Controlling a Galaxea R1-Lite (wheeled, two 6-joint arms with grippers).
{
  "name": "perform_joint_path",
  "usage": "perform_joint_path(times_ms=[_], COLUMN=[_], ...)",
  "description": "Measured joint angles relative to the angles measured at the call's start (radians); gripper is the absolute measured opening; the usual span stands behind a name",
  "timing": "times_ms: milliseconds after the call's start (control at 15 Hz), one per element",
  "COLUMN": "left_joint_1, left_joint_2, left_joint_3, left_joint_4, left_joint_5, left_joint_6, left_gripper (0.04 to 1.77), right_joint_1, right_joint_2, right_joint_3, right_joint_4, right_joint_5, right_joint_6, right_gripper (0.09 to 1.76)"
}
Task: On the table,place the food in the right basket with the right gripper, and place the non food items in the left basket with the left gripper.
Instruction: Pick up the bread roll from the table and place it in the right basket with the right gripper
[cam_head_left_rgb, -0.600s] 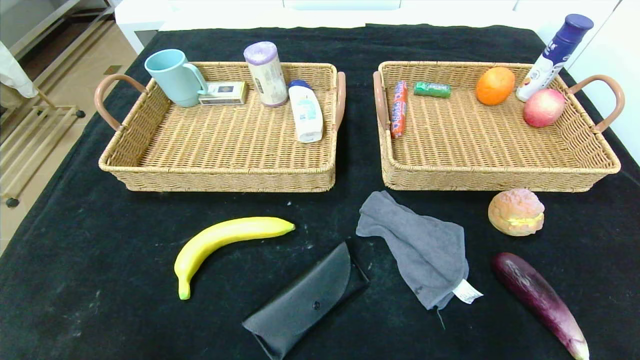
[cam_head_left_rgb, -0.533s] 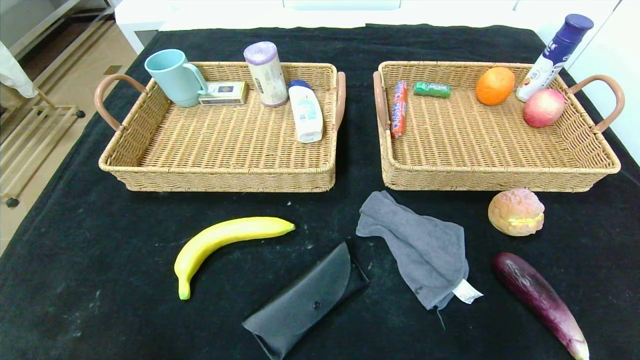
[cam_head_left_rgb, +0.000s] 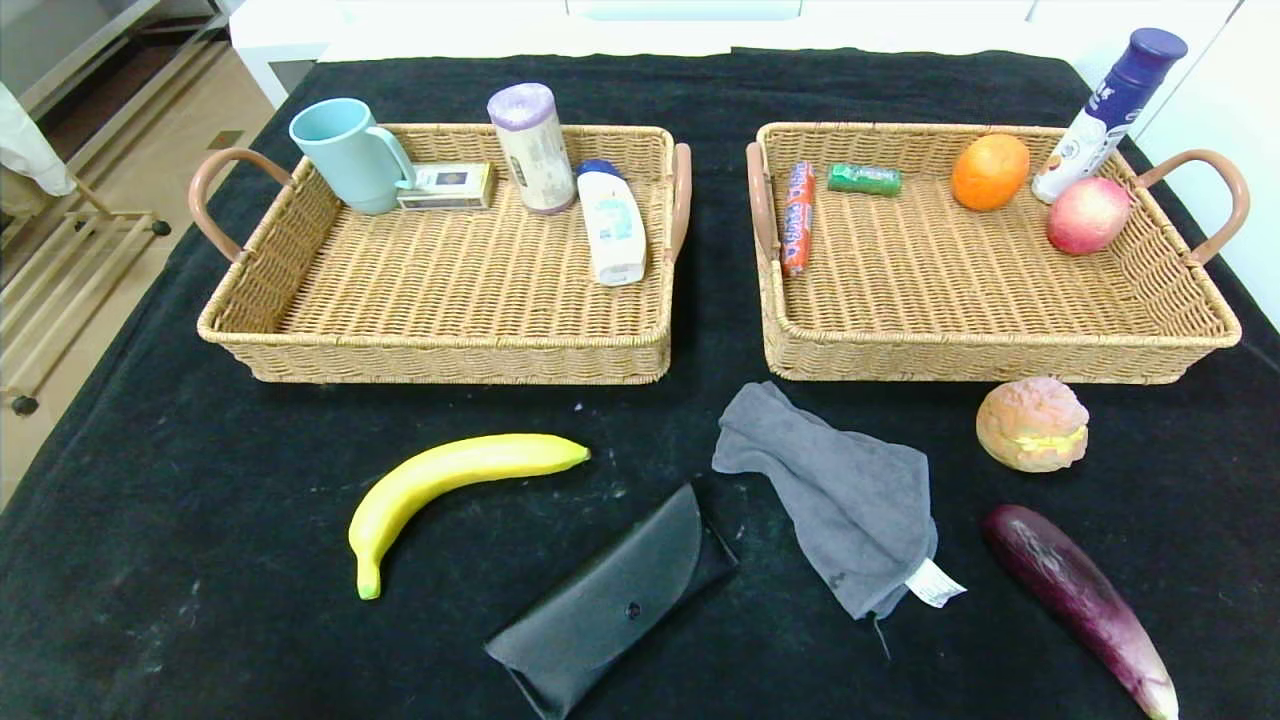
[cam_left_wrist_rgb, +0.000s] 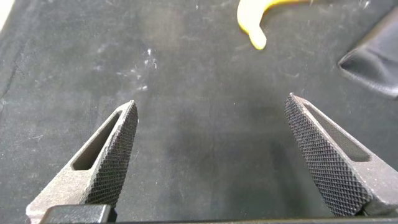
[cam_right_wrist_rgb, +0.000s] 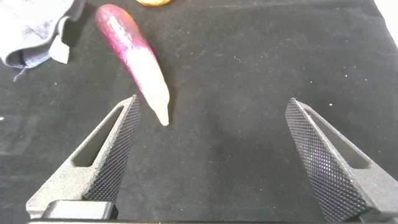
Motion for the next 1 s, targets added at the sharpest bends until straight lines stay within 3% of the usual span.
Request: perform_joint_path(times_ms=[400,667,867,1000], left_joint_1=[-0.002,-0.037,-0.078,-0.153], left_joint_2=[0.021,0.244,0.416,0.527], left_joint_3=[-0.015,-0.077,-0.137,-0.198], left_joint_4=[-0.013,-0.193,-0.234,-0.237], left_joint_5=[-0.021,-0.110,-0.214,-0.237], left_joint_6=[-0.003,-0.009,-0.010,-0.010], left_gripper=[1.72,1.72,1.72,1.72], right_joint_1=[0.001,0.014,0.021,0.041], right_joint_2=[0.014,0.180,0.343,0.463], right_joint_3=[-0.013,-0.142,-0.233,-0.278], right_joint_4=[0.000,-0.003,-0.027,-0.092], right_joint_5=[0.013,0.095,0.140,0.151], right_joint_6=[0.000,-0.011,-0.035,-0.041], right_gripper=[1.71,1.71,1.71,1.71])
